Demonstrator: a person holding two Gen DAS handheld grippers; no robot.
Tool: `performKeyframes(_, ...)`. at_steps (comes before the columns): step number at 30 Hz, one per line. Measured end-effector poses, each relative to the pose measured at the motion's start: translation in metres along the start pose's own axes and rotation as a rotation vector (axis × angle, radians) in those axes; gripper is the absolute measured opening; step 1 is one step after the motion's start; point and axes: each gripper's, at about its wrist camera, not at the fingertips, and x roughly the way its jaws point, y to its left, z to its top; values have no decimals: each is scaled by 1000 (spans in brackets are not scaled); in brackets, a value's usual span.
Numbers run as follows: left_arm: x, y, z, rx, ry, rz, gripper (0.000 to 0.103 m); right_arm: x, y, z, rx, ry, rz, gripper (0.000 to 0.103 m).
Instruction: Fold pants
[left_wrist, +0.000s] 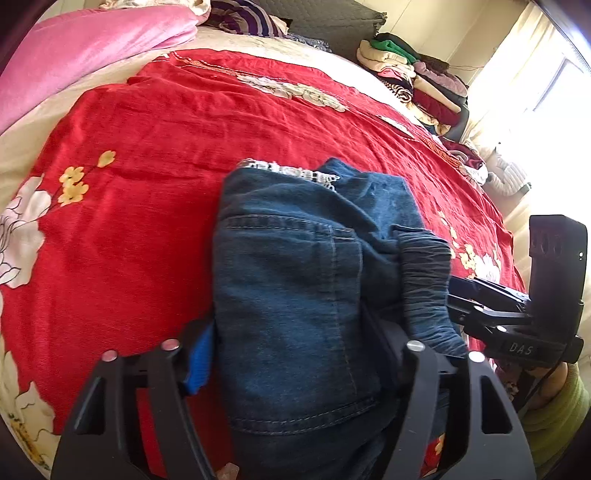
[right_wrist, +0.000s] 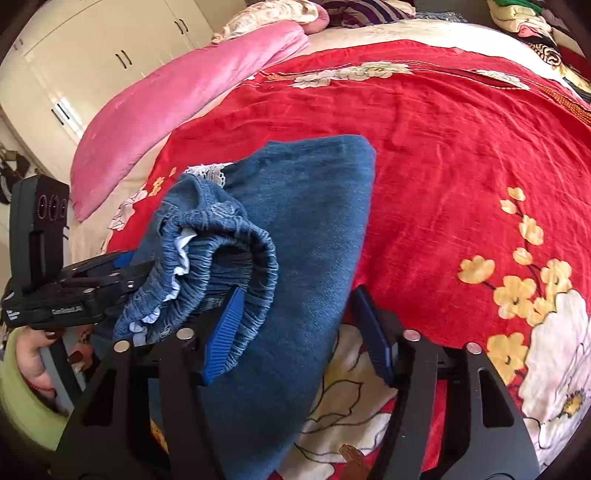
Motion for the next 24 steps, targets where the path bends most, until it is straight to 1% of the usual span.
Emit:
performKeyframes(1,1,-1,1,2,2,2,62,1,1,0,-3,1,4,45)
performKeyframes(3,1,-5,-1,24,3,7,56,3,6,-1,-31,12,11,31)
performKeyframes(4,-1,-8,-1,38,0,14,52,2,11,-1,-52,17,28,20)
performKeyframes(5,-3,-10,-1,50,-5,19,49,1,14,-1,-66,17,32,16)
performKeyframes(6,-5,-11,-1,52,-9,21,47,-1,19,-1,-92,11,16,15)
performKeyframes(8,-11,-13,0,51,-25,17,38,-5,25,0,-109,-6,2,11)
performKeyframes(11,-22,-15,3,53,-45,9,34,-14,37,2,-145,-39,-13,10)
performKeyframes(15,-35,-22,9,66,-69,8,33,-27,53,11,-203,-74,-36,9)
performKeyframes(17,-42,-26,15,84,-95,23,32,-34,61,20,-231,-105,-43,9)
performKeyframes(24,-53,-28,45,100,-143,40,32,-41,63,51,-268,-164,-44,9)
